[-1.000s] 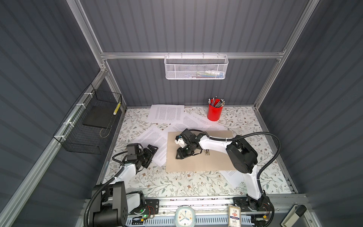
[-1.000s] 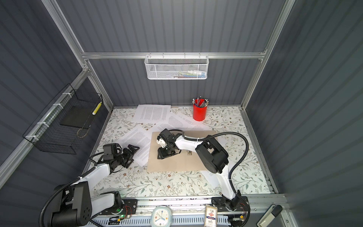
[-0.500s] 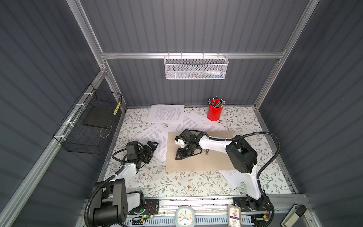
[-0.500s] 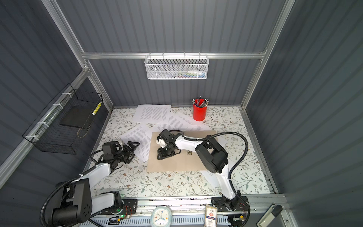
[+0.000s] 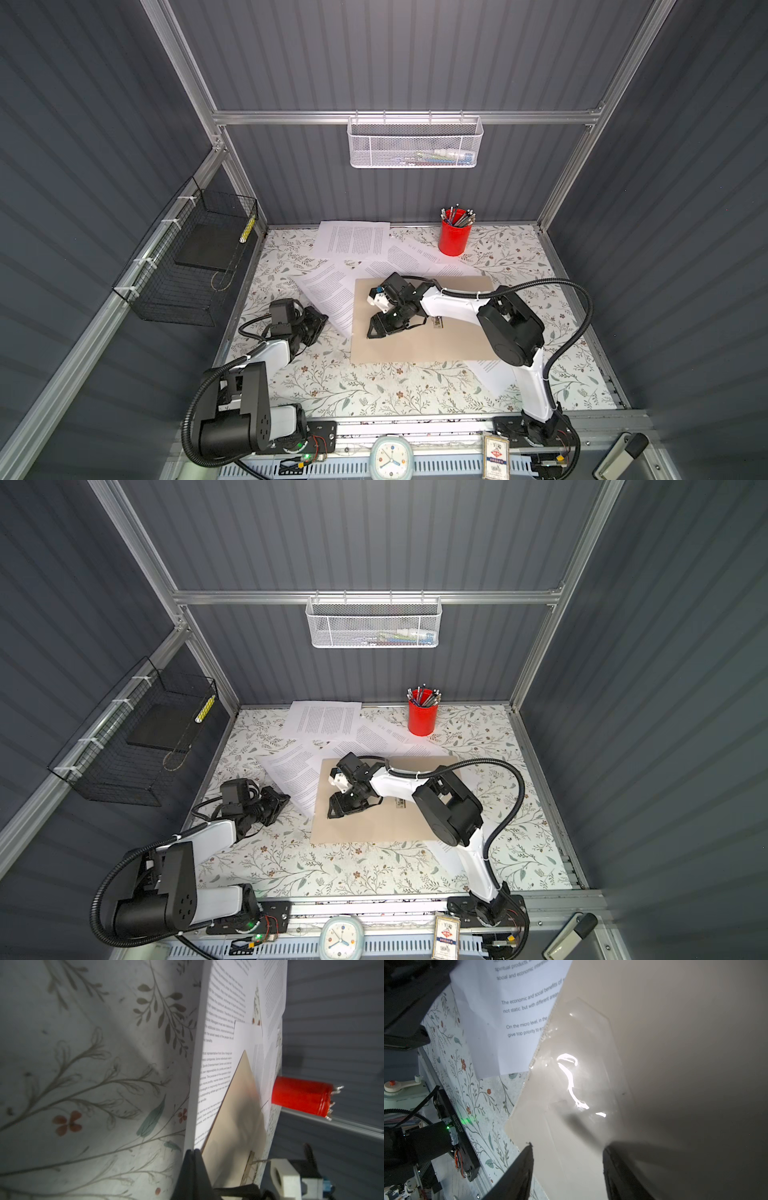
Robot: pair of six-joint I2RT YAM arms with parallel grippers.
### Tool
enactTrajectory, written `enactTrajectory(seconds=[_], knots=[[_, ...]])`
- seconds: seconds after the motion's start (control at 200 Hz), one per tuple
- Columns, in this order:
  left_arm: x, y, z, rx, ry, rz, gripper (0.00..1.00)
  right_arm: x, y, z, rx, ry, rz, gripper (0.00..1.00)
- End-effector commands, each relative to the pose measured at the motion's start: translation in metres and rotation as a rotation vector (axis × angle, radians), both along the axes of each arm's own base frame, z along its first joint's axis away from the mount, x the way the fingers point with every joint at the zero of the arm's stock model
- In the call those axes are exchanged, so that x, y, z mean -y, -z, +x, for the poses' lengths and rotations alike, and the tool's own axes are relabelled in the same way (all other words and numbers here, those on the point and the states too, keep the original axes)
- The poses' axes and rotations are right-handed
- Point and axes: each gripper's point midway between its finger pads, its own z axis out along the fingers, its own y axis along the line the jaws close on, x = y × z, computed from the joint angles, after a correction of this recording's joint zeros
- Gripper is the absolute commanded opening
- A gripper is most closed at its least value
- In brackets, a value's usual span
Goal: Put the files into the folder
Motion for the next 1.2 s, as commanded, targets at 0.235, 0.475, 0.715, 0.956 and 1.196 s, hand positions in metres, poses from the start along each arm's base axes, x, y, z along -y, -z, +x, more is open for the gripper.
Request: enactTrajectory(seconds=[0.235, 0.475, 0.715, 0.956, 1.196], knots=[[-0.04, -0.039, -0.006, -0.048, 0.022, 0.349, 0.0, 0.045, -0.096, 0.025, 0.216, 0.076, 0.16, 0.99], [-0.053, -0.097, -0.006, -0.022, 0.104, 0.519, 0.0, 0.11, -0.152, 0.042, 0.564, 0.201, 0.119, 0.99], [-0.029, -0.164, 0.008, 0.104, 0.214, 0.577, 0.0, 0.186, -0.198, 0.065, 0.701, 0.488, 0.321, 0.99], [0.056, -0.207, 0.027, 0.214, 0.458, 0.65, 0.0, 0.213, -0.203, 0.065, 0.706, 0.539, 0.426, 0.99], [0.193, -0.23, 0.029, 0.355, 0.716, 0.612, 0.0, 0.268, -0.197, 0.076, 0.656, 0.766, 0.346, 0.99]])
